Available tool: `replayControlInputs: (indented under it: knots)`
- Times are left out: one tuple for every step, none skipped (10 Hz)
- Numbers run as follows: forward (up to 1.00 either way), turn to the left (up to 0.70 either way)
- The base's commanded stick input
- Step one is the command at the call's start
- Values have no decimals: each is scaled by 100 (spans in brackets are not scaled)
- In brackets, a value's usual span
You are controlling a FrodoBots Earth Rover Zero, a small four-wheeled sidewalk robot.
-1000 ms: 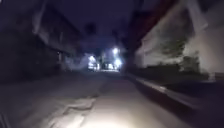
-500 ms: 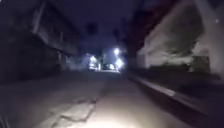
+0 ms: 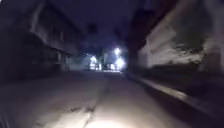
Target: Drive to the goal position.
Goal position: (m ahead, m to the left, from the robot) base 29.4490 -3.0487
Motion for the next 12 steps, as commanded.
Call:
replayControlInputs:
  knots:
    - [70, 0]
    - [70, 0]
    - [70, 0]
    - [70, 0]
    - [70, 0]
    - [70, 0]
    - [70, 0]
    - [70, 0]
    - [70, 0]
    - [70, 0]
    - [70, 0]
    - [70, 0]
